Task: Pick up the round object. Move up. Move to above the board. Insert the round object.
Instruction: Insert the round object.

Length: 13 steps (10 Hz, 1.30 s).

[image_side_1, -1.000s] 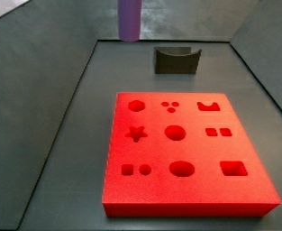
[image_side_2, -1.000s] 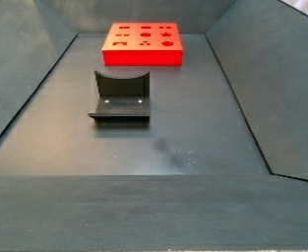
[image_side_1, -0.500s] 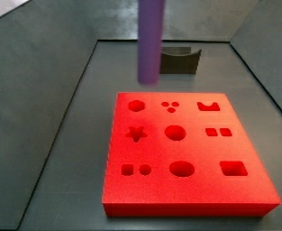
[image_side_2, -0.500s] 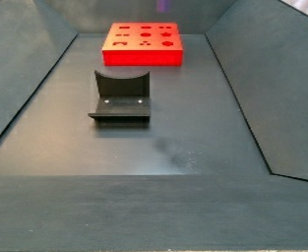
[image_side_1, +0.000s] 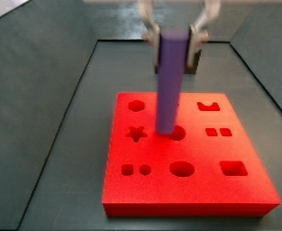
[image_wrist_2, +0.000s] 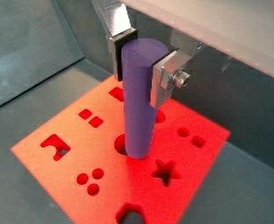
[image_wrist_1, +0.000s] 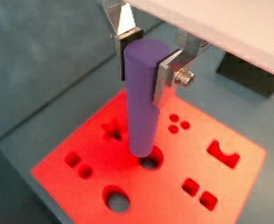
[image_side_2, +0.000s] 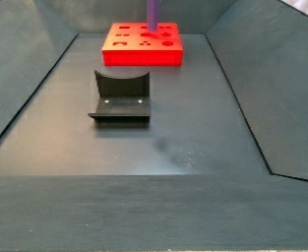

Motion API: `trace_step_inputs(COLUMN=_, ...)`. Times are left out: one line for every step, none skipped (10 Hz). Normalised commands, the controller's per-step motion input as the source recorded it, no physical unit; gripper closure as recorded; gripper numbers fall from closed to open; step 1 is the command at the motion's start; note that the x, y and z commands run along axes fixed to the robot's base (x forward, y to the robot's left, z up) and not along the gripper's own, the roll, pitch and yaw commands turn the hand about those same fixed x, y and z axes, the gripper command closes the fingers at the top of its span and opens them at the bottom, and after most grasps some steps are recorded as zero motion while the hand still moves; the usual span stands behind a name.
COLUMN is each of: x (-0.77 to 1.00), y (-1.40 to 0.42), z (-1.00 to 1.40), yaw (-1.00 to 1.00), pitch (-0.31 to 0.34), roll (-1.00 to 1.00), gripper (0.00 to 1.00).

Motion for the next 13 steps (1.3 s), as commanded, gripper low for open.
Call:
trace_step_inputs(x=0.55, y=-0.06, z=-0.15, yaw=-0.25, pitch=0.099, roll=0.13, gripper=1.0)
trace_step_inputs(x=0.29, y=-0.2, z=-0.26, yaw=-0.12, pitch=0.0, roll=0.13, gripper=1.0)
trace_step_inputs(x=0.49, y=-0.11, z=-0.25, yaw=-0.11, pitch=0.017, roll=0.07, gripper=1.0)
trace_step_inputs(x=0.21, y=-0.09, z=-0.39, yaw=-0.11, pitch=0.049, roll=0.2, gripper=1.0)
trace_step_inputs(x=0.0, y=-0.07, z=-0.61, yaw=-0.11, pitch=0.019, roll=0.27, gripper=1.0)
trace_step_inputs(x=-0.24, y=0.0, z=-0.54, yaw=-0.11, pitch=0.054, roll=0.27, gripper=1.0)
trace_step_inputs(x=-0.58, y=0.12, z=-0.45, yaw=-0.19, pitch=0.036, roll=0.24, gripper=1.0)
trace_step_inputs(x=-0.44, y=0.08, z=-0.39, yaw=-0.21, pitch=0.053, roll=0.18, gripper=1.0)
trace_step_inputs(x=0.0, y=0.0, z=-0.49, yaw=-0.11, pitch=0.046, roll=0.15, gripper=1.0)
trace_step_inputs(x=0.35, y=-0.04, z=-0.68, yaw=-0.05, pitch=0.0, roll=0.1, gripper=1.0)
trace_step_inputs(x=0.39, y=0.0, z=-0.71, yaw=-0.07, pitch=0.0, roll=0.04, gripper=1.0)
trace_step_inputs(x=0.21, y=0.0, z=-0.32, yaw=-0.2, pitch=-0.084, roll=-0.05, gripper=1.0)
trace_step_inputs(x=0.0, y=0.0, z=0.0, yaw=0.0, pitch=0.0, roll=0.01, gripper=1.0)
